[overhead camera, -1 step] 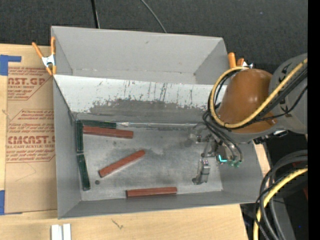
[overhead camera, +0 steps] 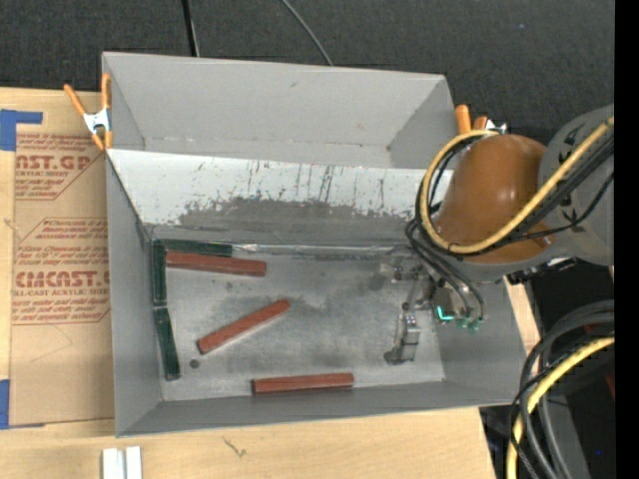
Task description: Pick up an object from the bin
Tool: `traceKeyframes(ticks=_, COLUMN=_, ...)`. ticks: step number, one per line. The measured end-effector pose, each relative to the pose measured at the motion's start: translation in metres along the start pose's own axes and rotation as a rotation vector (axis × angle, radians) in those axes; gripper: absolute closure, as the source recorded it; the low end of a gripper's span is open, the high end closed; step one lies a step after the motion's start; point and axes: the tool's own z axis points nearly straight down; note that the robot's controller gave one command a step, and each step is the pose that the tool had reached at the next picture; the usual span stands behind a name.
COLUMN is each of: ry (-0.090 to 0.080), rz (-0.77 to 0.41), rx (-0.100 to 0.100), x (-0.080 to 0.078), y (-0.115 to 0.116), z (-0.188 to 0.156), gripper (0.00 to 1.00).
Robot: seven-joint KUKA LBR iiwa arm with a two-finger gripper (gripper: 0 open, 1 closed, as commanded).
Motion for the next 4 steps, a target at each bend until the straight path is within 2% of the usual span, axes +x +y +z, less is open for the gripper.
traceKeyframes(ticks=1, ry=-0.006, rz=0.085, rx=0.000, x=-0.005, y=0.016, z=0.026, gripper=0.00)
traceKeyframes(ticks=2, ry=0.003, rz=0.172, rx=-0.001, x=-0.006, y=0.043, z=0.065, gripper=0.00)
traceKeyframes(ticks=3, ry=0.000, rz=-0.028, rx=0.000, x=-0.027, y=0.068, z=0.084, gripper=0.00)
traceKeyframes(ticks=4, ry=0.003, rz=-0.057, rx=-0.001, x=-0.040, y=0.087, z=0.092, gripper=0.00)
